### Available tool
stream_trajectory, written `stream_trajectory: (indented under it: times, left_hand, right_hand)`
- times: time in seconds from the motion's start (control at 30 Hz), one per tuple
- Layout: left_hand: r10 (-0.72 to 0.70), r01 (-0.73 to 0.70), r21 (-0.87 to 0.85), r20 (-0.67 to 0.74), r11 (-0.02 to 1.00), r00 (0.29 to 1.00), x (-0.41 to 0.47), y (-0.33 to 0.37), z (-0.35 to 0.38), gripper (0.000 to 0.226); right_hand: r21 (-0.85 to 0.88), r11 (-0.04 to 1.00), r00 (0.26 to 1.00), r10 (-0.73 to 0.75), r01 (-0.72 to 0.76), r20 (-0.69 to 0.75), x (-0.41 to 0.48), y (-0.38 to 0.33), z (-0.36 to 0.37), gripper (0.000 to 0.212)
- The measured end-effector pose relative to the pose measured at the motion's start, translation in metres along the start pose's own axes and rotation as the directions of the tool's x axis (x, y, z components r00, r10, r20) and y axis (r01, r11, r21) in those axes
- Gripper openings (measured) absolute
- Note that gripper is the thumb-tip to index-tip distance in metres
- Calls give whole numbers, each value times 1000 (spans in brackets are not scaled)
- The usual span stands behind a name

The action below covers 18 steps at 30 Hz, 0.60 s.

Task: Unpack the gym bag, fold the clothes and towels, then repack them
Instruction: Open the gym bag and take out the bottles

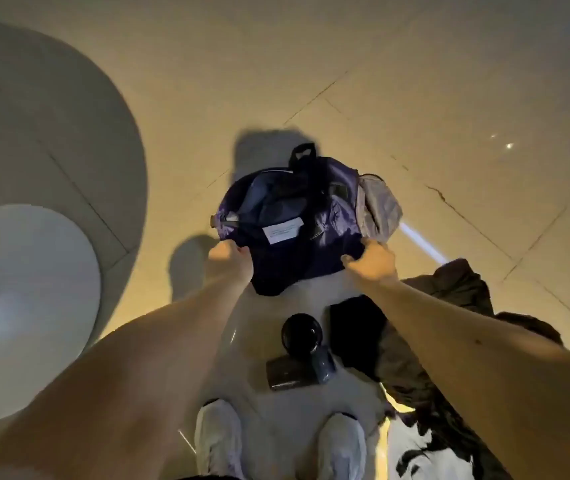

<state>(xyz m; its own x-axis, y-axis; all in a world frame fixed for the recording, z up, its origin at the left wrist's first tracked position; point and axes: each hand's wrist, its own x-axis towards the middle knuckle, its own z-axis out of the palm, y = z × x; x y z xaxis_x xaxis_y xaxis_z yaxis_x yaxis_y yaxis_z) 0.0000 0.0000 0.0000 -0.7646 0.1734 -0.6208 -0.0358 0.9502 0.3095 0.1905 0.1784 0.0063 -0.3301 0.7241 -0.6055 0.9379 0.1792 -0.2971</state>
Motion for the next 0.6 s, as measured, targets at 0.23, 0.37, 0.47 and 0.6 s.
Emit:
stream_trajectory:
  times: [0.23, 0.37, 0.47, 0.6]
  left_hand:
    - [-128, 103, -270, -77, 957, 989, 121, -24, 75, 73]
    - [-9, -2, -99, -105, 995, 994, 147, -37, 82, 29]
    - [41, -67, -151, -171, 986, 984, 131, -33, 76, 21]
    - [69, -119, -171, -275, 978, 959, 82, -8, 46, 23]
  right_hand:
    - [-16, 1000, 980, 18, -22, -196, 119, 12, 89, 102]
    - [-27, 997, 942, 60, -73, -331, 148, 10, 106, 59]
    - [139, 989, 929, -2, 58, -369, 148, 9, 100, 22]
    - [299, 939, 914, -39, 172, -403, 111, -7, 54, 23]
